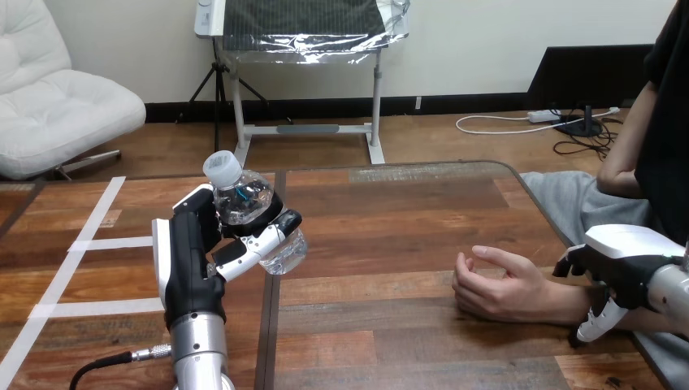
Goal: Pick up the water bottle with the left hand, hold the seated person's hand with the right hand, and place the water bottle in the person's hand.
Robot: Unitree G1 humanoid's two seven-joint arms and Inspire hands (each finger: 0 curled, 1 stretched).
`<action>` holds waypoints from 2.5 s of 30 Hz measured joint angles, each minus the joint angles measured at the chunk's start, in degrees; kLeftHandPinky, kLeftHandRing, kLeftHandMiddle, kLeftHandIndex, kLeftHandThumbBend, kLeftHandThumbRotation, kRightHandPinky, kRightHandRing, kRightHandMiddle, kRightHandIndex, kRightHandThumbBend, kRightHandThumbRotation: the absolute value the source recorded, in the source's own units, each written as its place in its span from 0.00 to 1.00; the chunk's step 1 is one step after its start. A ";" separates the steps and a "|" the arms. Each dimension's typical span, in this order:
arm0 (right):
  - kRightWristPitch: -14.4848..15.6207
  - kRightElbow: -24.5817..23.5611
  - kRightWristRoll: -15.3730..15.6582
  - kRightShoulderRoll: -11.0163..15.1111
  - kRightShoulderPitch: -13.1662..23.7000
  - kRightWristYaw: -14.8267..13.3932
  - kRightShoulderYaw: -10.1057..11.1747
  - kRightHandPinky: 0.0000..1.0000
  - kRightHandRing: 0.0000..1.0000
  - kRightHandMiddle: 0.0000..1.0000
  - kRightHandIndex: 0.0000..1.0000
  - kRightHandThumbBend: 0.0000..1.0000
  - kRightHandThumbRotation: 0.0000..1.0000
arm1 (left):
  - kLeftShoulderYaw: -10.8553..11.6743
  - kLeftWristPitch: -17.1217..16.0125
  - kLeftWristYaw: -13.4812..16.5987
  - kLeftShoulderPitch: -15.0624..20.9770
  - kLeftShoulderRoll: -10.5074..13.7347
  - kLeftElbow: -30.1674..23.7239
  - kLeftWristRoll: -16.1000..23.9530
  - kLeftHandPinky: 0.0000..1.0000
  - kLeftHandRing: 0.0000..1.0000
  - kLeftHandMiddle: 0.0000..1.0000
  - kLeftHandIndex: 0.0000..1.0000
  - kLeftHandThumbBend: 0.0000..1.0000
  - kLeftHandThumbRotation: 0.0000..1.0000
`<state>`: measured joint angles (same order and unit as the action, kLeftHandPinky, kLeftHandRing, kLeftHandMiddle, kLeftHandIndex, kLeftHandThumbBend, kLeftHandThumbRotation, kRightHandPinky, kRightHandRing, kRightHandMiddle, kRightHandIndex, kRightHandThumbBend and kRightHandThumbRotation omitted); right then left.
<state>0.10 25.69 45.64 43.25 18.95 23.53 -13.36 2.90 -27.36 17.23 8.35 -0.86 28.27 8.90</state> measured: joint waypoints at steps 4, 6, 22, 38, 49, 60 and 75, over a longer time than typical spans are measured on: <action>-0.06 0.84 0.00 0.00 0.59 0.00 -0.21 0.65 0.78 0.83 0.79 0.76 0.05 | 0.02 0.00 0.01 0.00 0.01 0.00 0.00 0.39 0.42 0.45 0.47 0.69 0.00; -0.15 1.33 -0.02 0.00 0.89 0.00 -0.27 0.65 0.78 0.83 0.79 0.76 0.04 | 0.01 0.00 0.00 0.00 0.01 0.00 0.00 0.38 0.42 0.45 0.47 0.69 0.00; -1.98 5.99 -1.01 0.00 3.57 0.99 -0.41 0.68 0.79 0.84 0.80 0.72 0.00 | 0.02 0.01 -0.09 0.00 -0.03 0.00 0.06 0.38 0.42 0.45 0.47 0.69 0.00; -3.06 12.05 -2.30 -0.01 8.37 4.58 -2.48 0.72 0.79 0.84 0.81 0.69 0.00 | 0.09 0.02 0.23 0.00 0.01 0.00 0.47 0.39 0.42 0.45 0.47 0.68 0.00; -4.87 16.61 -3.28 -0.02 11.35 5.39 -3.47 0.73 0.80 0.85 0.81 0.69 0.00 | 0.14 0.02 0.27 0.00 0.02 0.00 0.46 0.39 0.42 0.45 0.47 0.67 0.00; -6.18 19.83 -3.42 -0.07 13.75 5.51 -4.92 0.74 0.80 0.85 0.81 0.69 0.00 | 0.15 0.02 0.34 -0.01 0.01 -0.02 0.49 0.39 0.41 0.45 0.47 0.68 0.00; -7.93 22.60 -4.65 -0.10 15.31 5.18 -5.85 0.73 0.78 0.84 0.81 0.69 0.00 | 0.19 0.07 0.30 -0.17 -0.02 -1.10 -0.02 0.39 0.41 0.45 0.47 0.67 0.00</action>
<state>-7.83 48.29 40.98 43.15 34.27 28.71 -19.21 3.09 -27.29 17.53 8.18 -0.88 27.18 8.88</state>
